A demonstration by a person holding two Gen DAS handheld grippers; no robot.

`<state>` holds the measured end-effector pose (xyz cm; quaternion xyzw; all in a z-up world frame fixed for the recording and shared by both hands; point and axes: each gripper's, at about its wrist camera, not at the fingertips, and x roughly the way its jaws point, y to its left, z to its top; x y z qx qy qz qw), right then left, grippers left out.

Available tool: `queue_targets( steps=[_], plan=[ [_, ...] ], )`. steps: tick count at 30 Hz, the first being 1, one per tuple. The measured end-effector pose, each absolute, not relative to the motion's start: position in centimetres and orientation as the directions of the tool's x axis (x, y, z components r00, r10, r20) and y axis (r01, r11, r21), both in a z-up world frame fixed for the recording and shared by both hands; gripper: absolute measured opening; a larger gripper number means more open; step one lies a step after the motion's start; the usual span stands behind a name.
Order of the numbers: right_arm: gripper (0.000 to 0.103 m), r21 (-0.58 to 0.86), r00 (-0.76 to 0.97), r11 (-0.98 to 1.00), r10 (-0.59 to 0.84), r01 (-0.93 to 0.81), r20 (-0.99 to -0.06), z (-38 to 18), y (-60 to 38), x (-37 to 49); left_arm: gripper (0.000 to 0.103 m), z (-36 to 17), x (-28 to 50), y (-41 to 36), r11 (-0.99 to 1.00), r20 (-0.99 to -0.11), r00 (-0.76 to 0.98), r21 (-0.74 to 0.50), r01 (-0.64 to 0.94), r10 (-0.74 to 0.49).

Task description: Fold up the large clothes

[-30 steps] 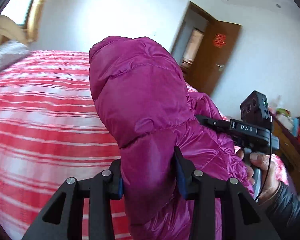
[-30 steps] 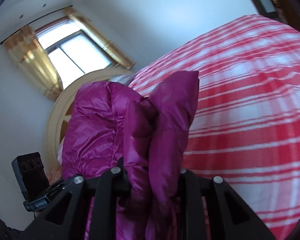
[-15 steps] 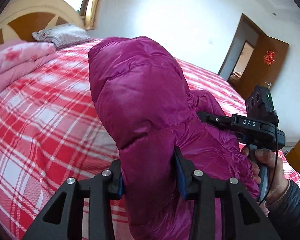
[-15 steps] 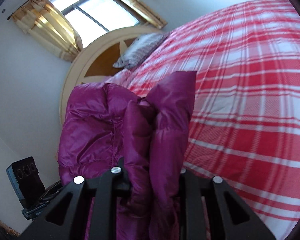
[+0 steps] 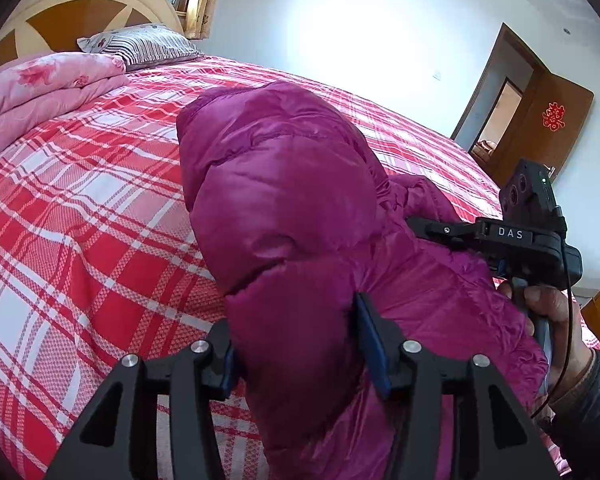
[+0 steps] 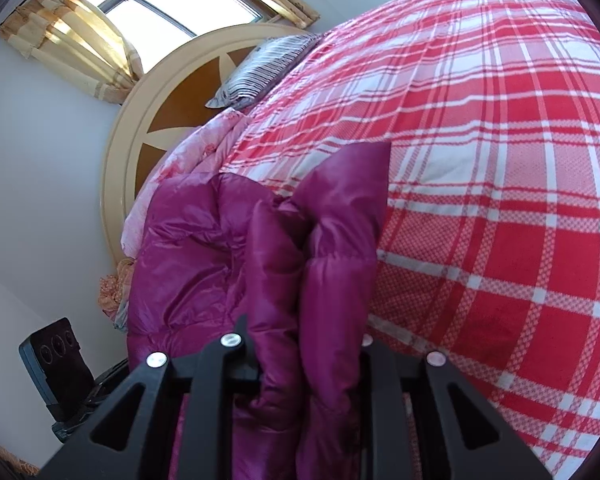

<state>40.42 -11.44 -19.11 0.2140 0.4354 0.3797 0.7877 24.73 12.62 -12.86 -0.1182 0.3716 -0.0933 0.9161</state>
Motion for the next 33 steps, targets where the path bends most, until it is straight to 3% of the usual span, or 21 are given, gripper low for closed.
queue_targets(
  steps=[9,22,25,29,33],
  plan=[
    [0.026,0.665,0.331,0.634,0.773,-0.394,-0.541,-19.3,-10.6,41.1,0.060,-14.0,25.1,13.2,0.955,-0.663,0.706,-0.291,0.064,-0.249],
    [0.029,0.585,0.347,0.712,0.702,-0.389,-0.622,-19.1,-9.3,40.9,0.061,-13.9,24.7,13.0,0.963,-0.665,0.713,-0.266,0.053,-0.223],
    [0.039,0.577,0.358,0.728,0.685,-0.370,-0.634,-19.0,-9.4,40.9,0.061,-13.3,24.3,12.9,0.965,-0.670,0.712,-0.258,0.042,-0.210],
    [0.065,0.522,0.407,0.764,0.644,-0.379,-0.648,-17.8,-10.0,39.6,0.061,-11.4,23.0,13.0,0.978,-0.668,0.728,-0.207,0.013,-0.152],
    [0.065,0.460,0.512,0.814,0.581,-0.356,-0.633,-15.0,-12.1,37.0,0.064,-7.9,20.2,12.4,0.993,-0.583,0.809,-0.115,0.006,-0.072]
  ],
)
